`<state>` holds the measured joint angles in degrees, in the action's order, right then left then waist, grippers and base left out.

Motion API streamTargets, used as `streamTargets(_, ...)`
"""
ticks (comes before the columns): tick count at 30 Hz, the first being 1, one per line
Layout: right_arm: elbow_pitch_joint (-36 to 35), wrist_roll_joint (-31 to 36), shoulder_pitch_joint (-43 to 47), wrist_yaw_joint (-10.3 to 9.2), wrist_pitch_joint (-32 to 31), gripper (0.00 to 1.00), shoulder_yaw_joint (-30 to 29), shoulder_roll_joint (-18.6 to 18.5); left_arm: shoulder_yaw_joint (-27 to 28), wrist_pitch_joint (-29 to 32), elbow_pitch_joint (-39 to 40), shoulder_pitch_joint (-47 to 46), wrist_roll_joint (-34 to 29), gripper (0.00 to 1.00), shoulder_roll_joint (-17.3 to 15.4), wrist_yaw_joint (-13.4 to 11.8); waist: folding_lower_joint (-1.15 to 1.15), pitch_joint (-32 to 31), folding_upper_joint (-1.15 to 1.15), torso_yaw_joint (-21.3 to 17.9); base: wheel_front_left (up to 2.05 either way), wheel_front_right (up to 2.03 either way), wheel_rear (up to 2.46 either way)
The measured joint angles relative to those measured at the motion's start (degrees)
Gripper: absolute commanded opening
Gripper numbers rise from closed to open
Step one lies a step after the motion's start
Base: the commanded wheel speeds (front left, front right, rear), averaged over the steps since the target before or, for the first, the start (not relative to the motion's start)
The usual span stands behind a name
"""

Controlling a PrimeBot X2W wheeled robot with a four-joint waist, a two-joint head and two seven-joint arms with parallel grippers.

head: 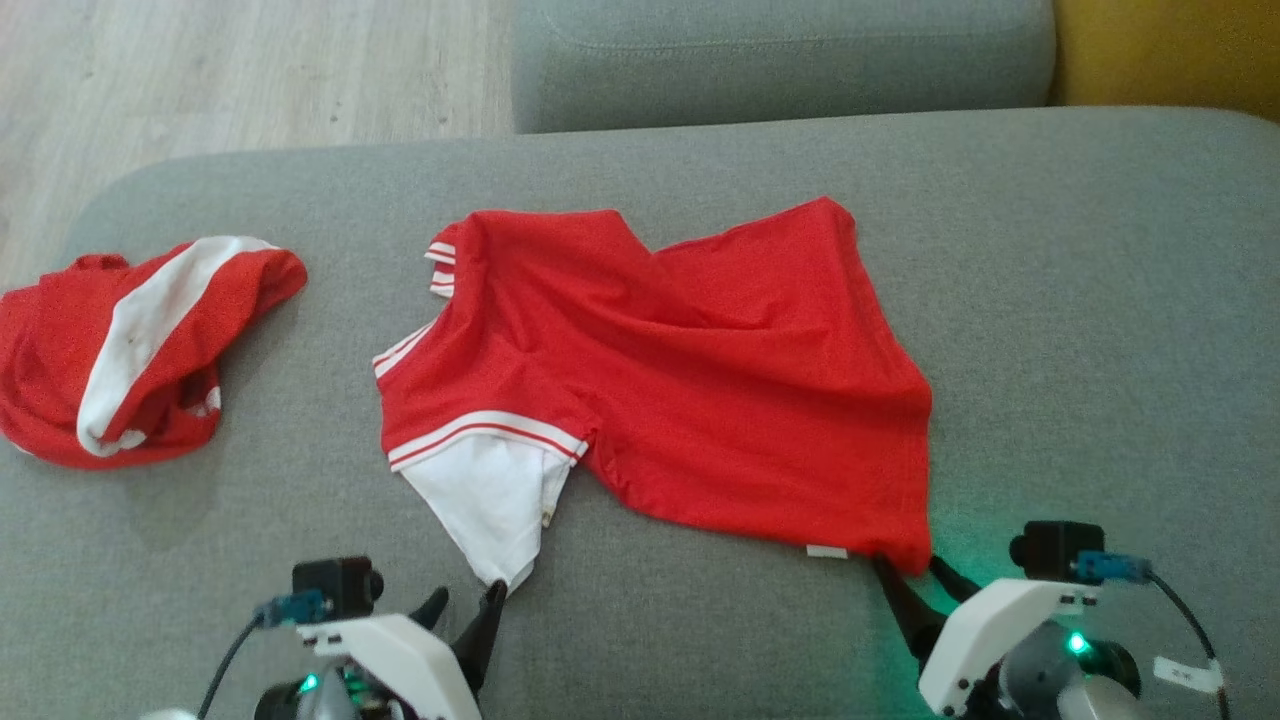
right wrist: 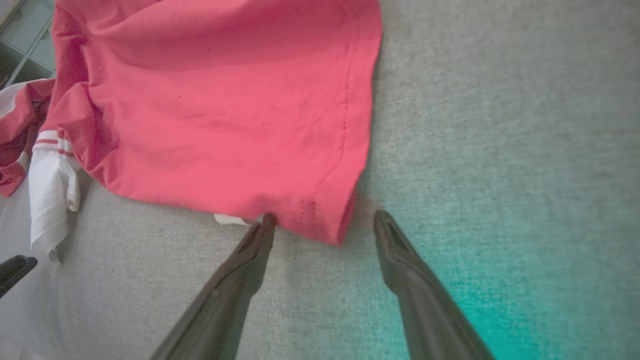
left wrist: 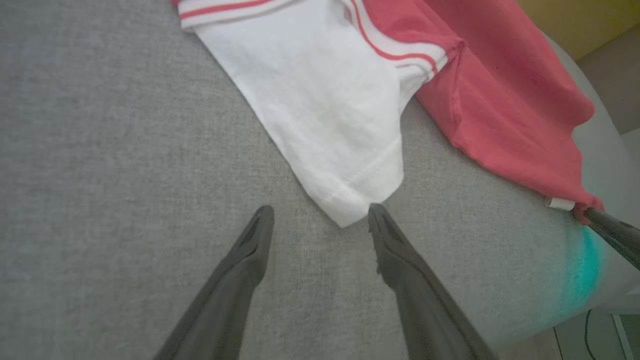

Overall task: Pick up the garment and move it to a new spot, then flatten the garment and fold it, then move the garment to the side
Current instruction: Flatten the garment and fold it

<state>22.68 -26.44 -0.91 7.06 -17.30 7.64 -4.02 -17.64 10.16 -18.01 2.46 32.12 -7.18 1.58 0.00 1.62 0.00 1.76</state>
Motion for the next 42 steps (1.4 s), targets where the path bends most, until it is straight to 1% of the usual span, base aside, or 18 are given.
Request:
streamTargets(2,0.43,-0.56,-0.19,0.00,-0.90,1.00,0.57,0.01,-0.38,0.52,-1.07,-1.52,-0.02,1.00,0.02,0.04,0.00,0.48,0.00,0.12,0.00,0.00,0.00)
streamTargets(5,0.75,-0.74,-1.38,0.00,-0.86,1.00,1.11,0.07,-1.01,1.18,-2.67,-3.65,0.14,1.00,0.24,1.26,0.00,1.13,0.00,0.19,0.00,0.00,0.00)
streamTargets(9,1.82,-0.75,-3.27,0.00,-0.30,1.00,1.63,0.21,-2.88,2.80,-5.54,-6.05,0.24,1.00,0.87,1.97,0.00,2.02,0.00,0.03,0.00,0.00,0.00)
streamTargets(12,2.24,-0.99,-3.65,0.00,-0.20,1.00,2.25,0.24,-3.66,2.79,-6.81,-7.63,0.24,1.00,1.13,1.98,0.00,2.45,0.00,-0.20,0.00,0.00,0.00)
streamTargets(13,2.52,-1.33,-3.95,0.00,0.01,0.98,2.52,0.24,-3.70,2.77,-7.13,-7.97,0.23,0.95,1.20,1.97,0.00,2.55,0.00,-0.27,0.00,0.00,0.00)
streamTargets(14,2.90,-1.49,-4.32,0.00,0.19,0.86,2.77,0.24,-3.74,2.56,-7.54,-8.31,0.23,0.68,1.24,1.97,0.00,2.64,0.00,-0.33,0.00,0.00,0.00)
streamTargets(15,3.16,-1.76,-4.56,0.00,0.27,0.72,2.97,0.25,-3.78,2.27,-7.91,-8.66,0.22,0.45,1.31,1.97,0.00,2.72,0.00,-0.35,0.00,0.00,0.00)
streamTargets(16,3.41,-2.22,-4.72,0.00,0.59,0.47,3.15,0.25,-3.83,2.12,-8.15,-8.87,0.22,0.08,1.33,1.97,0.00,2.77,0.00,-0.34,0.00,0.00,0.00)
streamTargets(17,3.74,-2.81,-4.82,0.00,0.78,0.20,3.46,0.25,-3.87,1.86,-8.34,-8.92,0.22,0.00,1.34,2.00,0.00,2.79,0.00,-0.30,0.00,0.00,0.00)
streamTargets(18,4.02,-3.37,-4.84,0.00,1.46,0.00,3.82,0.26,-4.04,1.85,-8.64,-8.92,0.22,0.00,1.34,2.14,0.00,2.77,0.00,-0.24,0.00,0.00,0.00)
streamTargets(23,4.70,-5.83,-4.86,0.00,4.30,0.00,5.83,0.21,-4.31,1.04,-8.16,-8.75,0.22,0.00,1.02,2.46,0.00,2.17,0.00,0.06,0.00,0.00,0.00)
streamTargets(27,1.69,-7.91,-4.93,0.00,8.35,0.00,7.28,-0.84,-4.25,0.25,-3.85,-8.42,-0.53,0.00,-0.44,2.46,0.00,1.46,0.00,0.21,0.00,0.00,0.00)
streamTargets(30,-1.41,-9.71,-6.11,0.00,10.59,0.00,7.91,-2.56,-4.27,1.19,0.75,-8.70,-1.92,0.00,-3.37,2.55,0.00,1.47,0.00,0.37,0.00,0.00,0.00)
streamTargets(32,-3.49,-11.24,-8.09,0.00,11.23,0.00,8.04,-3.93,-4.36,3.63,2.94,-10.23,-2.81,0.00,-6.22,3.24,0.00,2.01,0.00,0.44,0.00,0.00,0.00)
streamTargets(34,-4.69,-12.26,-11.68,0.00,10.80,0.00,8.48,-5.50,-4.41,6.72,3.76,-14.40,-3.55,0.00,-9.07,4.08,0.00,2.82,0.00,0.42,0.00,0.00,0.00)
streamTargets(37,-4.83,-14.57,-19.93,0.00,9.01,0.00,8.87,-7.62,-5.28,11.05,2.76,-25.19,-4.26,0.00,-12.80,5.09,0.00,4.57,0.00,0.20,0.00,0.00,0.00)
streamTargets(40,-2.48,-16.04,-30.33,0.00,7.87,0.00,10.55,-9.31,-5.99,13.59,-1.49,-37.07,-4.30,0.00,-14.49,5.49,0.00,6.98,0.00,-0.36,0.00,0.00,0.00)
streamTargets(42,0.73,-18.37,-37.49,0.00,7.61,0.00,10.83,-9.49,-6.95,14.23,-5.30,-44.05,-4.31,0.00,-14.89,5.55,0.00,8.90,0.00,-0.84,0.00,0.00,0.00)
